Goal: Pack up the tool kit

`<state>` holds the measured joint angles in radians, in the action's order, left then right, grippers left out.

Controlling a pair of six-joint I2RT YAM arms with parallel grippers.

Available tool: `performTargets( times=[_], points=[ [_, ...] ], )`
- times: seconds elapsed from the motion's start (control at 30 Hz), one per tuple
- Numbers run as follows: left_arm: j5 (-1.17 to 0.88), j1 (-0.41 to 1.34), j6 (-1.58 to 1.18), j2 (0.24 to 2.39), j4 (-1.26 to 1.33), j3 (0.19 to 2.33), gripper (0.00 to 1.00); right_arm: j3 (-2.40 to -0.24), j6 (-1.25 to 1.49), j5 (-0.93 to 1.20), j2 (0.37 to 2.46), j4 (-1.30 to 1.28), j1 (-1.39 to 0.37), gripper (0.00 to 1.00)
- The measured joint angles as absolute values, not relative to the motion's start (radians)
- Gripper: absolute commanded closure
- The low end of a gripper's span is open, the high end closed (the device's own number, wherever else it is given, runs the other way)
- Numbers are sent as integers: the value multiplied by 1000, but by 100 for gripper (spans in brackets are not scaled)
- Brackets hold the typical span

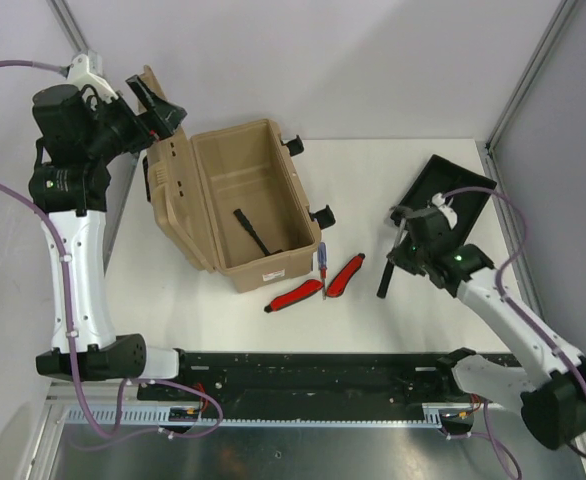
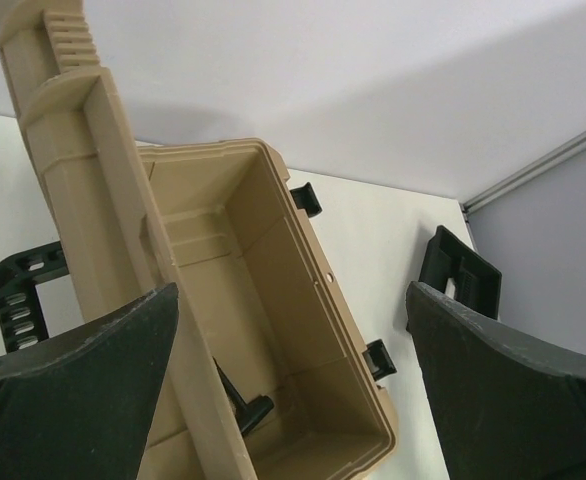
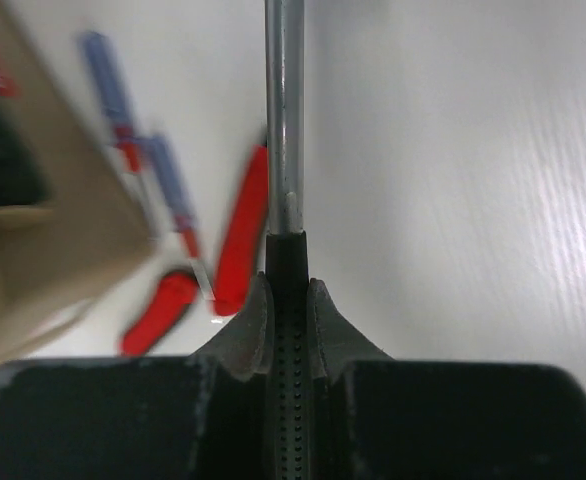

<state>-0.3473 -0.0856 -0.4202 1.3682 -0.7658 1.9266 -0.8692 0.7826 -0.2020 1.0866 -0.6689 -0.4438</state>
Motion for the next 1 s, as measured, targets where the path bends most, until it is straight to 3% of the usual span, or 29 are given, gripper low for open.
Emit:
performTargets(
  times=[0.17, 0.37, 0.6, 1.0],
  points=[
    [-344, -59, -423, 1365, -766, 1927, 1, -960, 785, -157, 989, -609, -453, 100],
    [-342, -39, -429, 1332, -765, 1922, 0, -1104, 752, -150, 1087, -500, -582, 100],
    [-312, -35, -426, 1277, -764, 1910, 1, -1302, 645, -156, 1390, -339, -715, 100],
    [-238, -33, -408, 1223, -760, 1869, 1, -1795, 485, -179, 1961, -316, -793, 100]
  ],
)
